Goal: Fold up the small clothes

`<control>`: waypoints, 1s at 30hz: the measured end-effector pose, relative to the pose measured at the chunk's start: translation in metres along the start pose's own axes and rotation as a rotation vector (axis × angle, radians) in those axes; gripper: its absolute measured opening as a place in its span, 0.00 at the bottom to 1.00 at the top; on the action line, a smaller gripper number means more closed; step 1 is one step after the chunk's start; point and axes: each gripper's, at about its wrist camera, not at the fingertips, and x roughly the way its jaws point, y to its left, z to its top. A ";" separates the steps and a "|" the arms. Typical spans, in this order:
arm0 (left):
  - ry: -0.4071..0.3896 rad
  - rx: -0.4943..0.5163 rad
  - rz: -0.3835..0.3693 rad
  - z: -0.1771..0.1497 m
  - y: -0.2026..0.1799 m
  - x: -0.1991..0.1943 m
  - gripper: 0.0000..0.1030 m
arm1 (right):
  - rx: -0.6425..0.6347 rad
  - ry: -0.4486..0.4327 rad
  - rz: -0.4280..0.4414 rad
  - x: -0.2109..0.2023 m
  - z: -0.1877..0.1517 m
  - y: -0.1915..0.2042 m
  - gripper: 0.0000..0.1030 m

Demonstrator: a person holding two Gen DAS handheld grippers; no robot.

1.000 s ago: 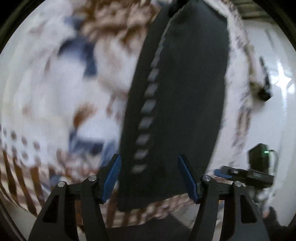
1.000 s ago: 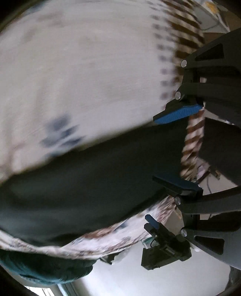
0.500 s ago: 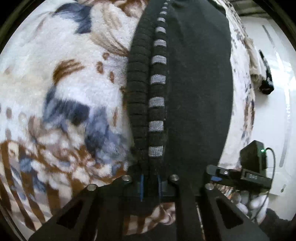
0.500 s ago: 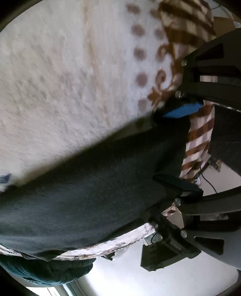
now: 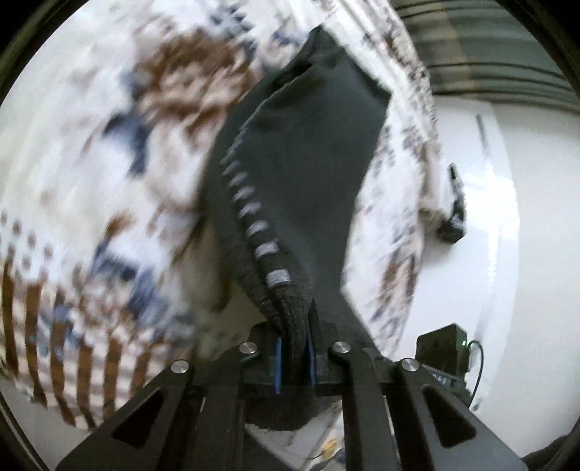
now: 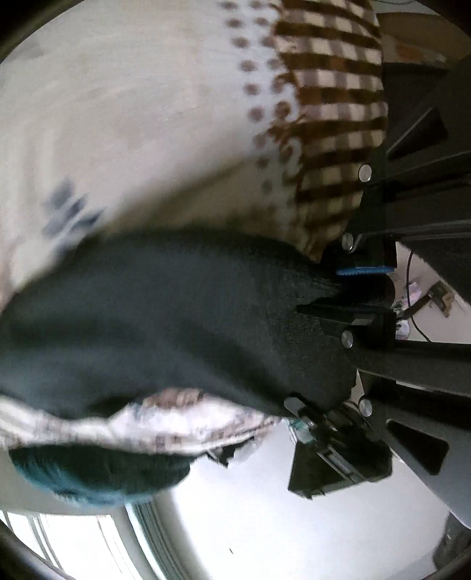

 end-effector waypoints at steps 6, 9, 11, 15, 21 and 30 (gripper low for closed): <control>-0.065 -0.008 -0.115 0.090 -0.046 0.012 0.08 | -0.080 -0.125 0.038 -0.043 0.076 0.066 0.12; -0.094 0.007 -0.147 0.149 -0.067 0.028 0.08 | -0.136 -0.209 0.029 -0.055 0.135 0.102 0.12; -0.106 0.004 -0.163 0.188 -0.078 0.044 0.08 | -0.165 -0.257 0.020 -0.062 0.185 0.124 0.12; -0.126 0.006 -0.156 0.278 -0.091 0.084 0.08 | -0.160 -0.319 0.014 -0.060 0.281 0.153 0.11; -0.104 -0.025 -0.122 0.369 -0.088 0.136 0.12 | -0.114 -0.339 -0.016 -0.034 0.406 0.182 0.12; -0.153 -0.120 -0.212 0.410 -0.055 0.133 0.64 | -0.069 -0.306 -0.049 -0.010 0.477 0.182 0.54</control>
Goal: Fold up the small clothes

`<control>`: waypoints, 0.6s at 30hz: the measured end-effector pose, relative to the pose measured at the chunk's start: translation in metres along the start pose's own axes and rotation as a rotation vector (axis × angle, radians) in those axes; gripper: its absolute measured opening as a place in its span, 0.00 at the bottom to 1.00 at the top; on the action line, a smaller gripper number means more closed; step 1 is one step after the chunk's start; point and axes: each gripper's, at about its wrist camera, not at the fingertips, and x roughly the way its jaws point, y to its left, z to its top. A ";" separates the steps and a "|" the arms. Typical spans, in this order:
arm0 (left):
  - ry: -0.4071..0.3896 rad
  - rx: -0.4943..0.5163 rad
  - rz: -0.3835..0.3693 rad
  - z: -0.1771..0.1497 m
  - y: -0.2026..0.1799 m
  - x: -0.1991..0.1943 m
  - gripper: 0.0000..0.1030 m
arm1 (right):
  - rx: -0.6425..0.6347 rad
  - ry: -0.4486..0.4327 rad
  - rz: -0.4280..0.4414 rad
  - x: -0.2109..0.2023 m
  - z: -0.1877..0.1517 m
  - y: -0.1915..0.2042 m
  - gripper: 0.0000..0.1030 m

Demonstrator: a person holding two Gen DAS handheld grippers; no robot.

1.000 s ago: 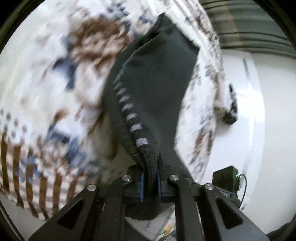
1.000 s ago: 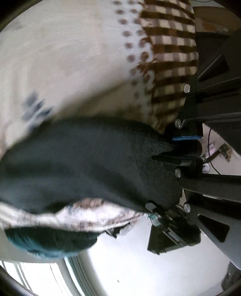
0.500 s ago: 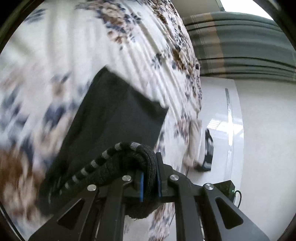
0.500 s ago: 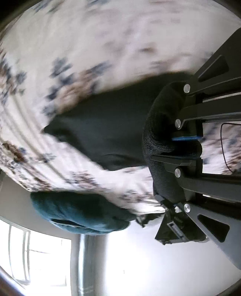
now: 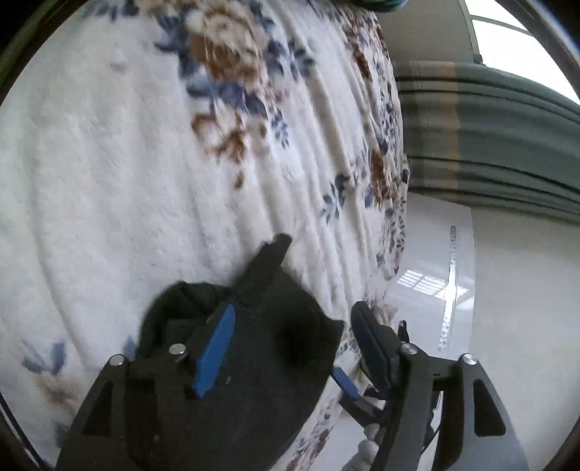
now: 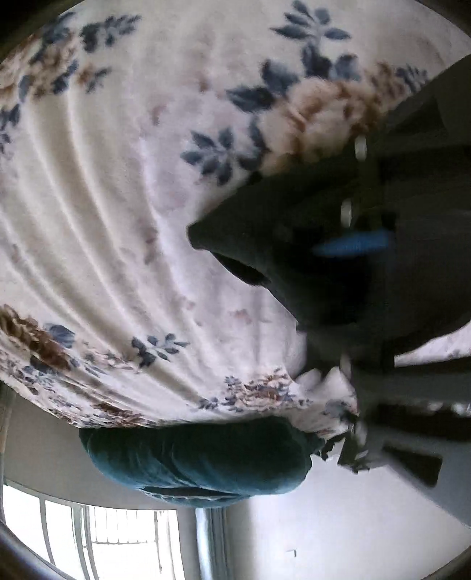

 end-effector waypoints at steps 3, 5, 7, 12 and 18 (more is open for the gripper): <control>0.000 0.199 0.153 -0.007 -0.013 0.001 0.64 | -0.050 -0.023 -0.044 -0.016 -0.011 -0.006 0.55; 0.043 0.349 0.284 -0.012 -0.023 0.019 0.64 | -0.106 -0.032 -0.114 -0.020 -0.018 -0.011 0.56; 0.087 0.462 0.388 -0.018 -0.027 0.038 0.62 | -0.143 -0.020 -0.157 -0.015 -0.019 -0.016 0.56; 0.051 0.504 0.396 -0.022 -0.028 0.037 0.06 | -0.222 0.006 -0.201 0.016 -0.010 -0.014 0.14; 0.025 0.401 0.376 -0.005 -0.011 0.023 0.06 | -0.238 -0.045 -0.195 0.013 -0.004 -0.002 0.06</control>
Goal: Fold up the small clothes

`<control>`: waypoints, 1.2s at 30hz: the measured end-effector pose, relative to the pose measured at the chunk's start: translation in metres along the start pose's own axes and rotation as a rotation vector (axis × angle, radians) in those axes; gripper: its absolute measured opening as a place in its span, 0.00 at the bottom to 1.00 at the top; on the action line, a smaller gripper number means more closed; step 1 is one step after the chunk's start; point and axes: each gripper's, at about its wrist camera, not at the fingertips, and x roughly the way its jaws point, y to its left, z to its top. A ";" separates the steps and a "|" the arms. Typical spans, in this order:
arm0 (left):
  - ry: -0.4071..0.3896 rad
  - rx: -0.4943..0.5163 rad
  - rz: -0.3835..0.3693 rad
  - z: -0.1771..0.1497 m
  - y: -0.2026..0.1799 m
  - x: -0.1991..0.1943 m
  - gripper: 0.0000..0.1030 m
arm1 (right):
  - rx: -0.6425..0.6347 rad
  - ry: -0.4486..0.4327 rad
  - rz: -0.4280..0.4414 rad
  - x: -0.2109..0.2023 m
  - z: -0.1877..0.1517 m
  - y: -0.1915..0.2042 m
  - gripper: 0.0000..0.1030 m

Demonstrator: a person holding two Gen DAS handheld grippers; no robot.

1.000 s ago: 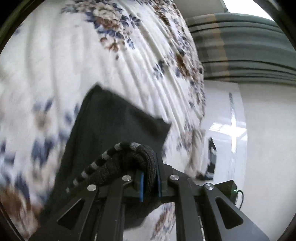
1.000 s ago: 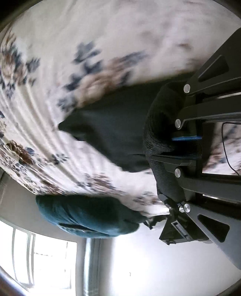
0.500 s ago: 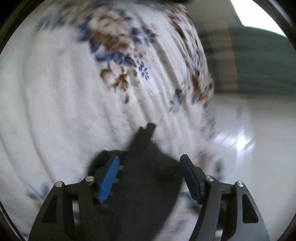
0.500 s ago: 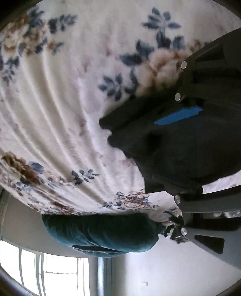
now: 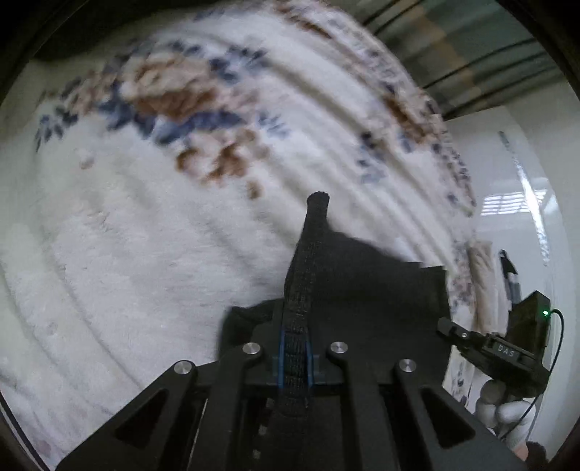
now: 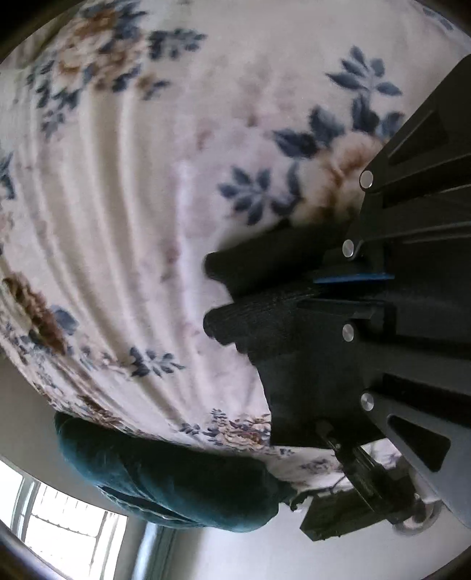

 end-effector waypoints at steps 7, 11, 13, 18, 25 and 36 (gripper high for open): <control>0.052 -0.088 -0.123 0.006 0.011 -0.003 0.48 | 0.022 0.118 -0.054 0.026 0.012 -0.012 0.14; -0.055 -0.091 -0.196 -0.042 0.015 -0.069 0.71 | -0.020 0.140 0.007 -0.008 0.001 -0.019 0.62; -0.080 -0.128 -0.212 -0.073 0.017 -0.088 0.72 | -0.052 0.164 0.015 -0.022 -0.011 -0.023 0.69; -0.106 -0.290 -0.196 -0.183 0.027 -0.111 0.74 | -0.060 0.274 0.072 -0.039 -0.055 -0.045 0.82; -0.064 -0.450 -0.267 -0.259 0.021 -0.060 0.74 | -0.041 0.338 0.199 -0.009 -0.070 -0.063 0.82; -0.258 -0.588 -0.292 -0.220 0.014 -0.005 0.79 | -0.029 0.401 0.378 0.086 -0.008 -0.030 0.86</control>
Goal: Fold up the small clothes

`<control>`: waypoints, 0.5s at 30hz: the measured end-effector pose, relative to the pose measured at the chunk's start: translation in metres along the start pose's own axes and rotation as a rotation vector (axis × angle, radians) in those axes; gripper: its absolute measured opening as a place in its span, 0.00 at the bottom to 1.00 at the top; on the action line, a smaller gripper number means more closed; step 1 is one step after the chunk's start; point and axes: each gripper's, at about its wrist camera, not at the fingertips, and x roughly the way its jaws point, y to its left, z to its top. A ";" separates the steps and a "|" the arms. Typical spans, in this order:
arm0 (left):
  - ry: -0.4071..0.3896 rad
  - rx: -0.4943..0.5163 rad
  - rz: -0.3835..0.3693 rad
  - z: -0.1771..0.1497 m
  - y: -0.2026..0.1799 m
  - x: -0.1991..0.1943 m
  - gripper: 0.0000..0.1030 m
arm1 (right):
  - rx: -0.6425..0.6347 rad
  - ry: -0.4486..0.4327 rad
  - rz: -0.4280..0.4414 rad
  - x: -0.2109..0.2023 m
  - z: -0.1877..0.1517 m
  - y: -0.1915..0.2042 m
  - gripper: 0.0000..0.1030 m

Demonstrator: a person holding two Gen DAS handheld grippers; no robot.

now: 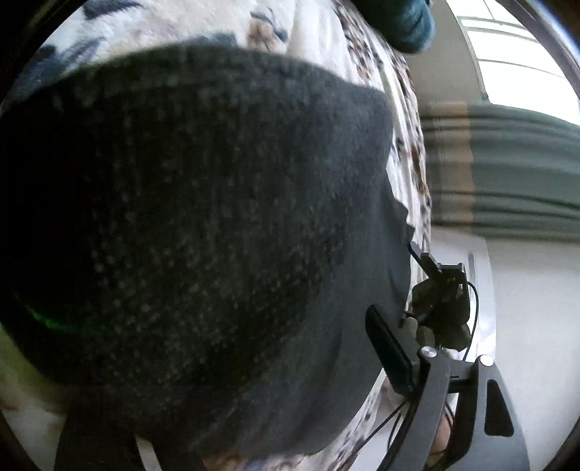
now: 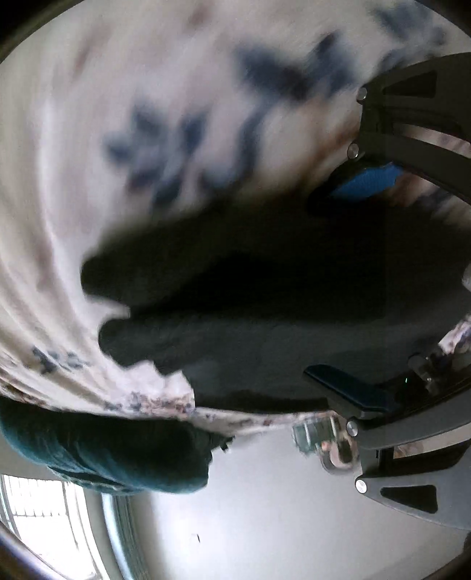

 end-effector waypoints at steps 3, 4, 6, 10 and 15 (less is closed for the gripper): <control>-0.055 -0.024 0.023 0.005 -0.004 -0.009 0.39 | -0.025 0.007 -0.006 0.017 0.005 0.011 0.86; -0.058 -0.033 0.024 0.010 -0.005 -0.013 0.32 | -0.030 0.000 -0.009 0.019 0.004 0.014 0.84; -0.059 -0.030 0.012 0.017 -0.010 -0.017 0.26 | -0.031 -0.011 -0.040 0.020 -0.001 0.017 0.28; -0.022 0.054 0.021 0.032 -0.031 -0.032 0.24 | -0.014 -0.059 -0.040 0.004 -0.025 0.019 0.22; 0.086 0.148 0.004 0.058 -0.048 -0.055 0.24 | 0.066 -0.157 -0.023 -0.034 -0.098 0.032 0.21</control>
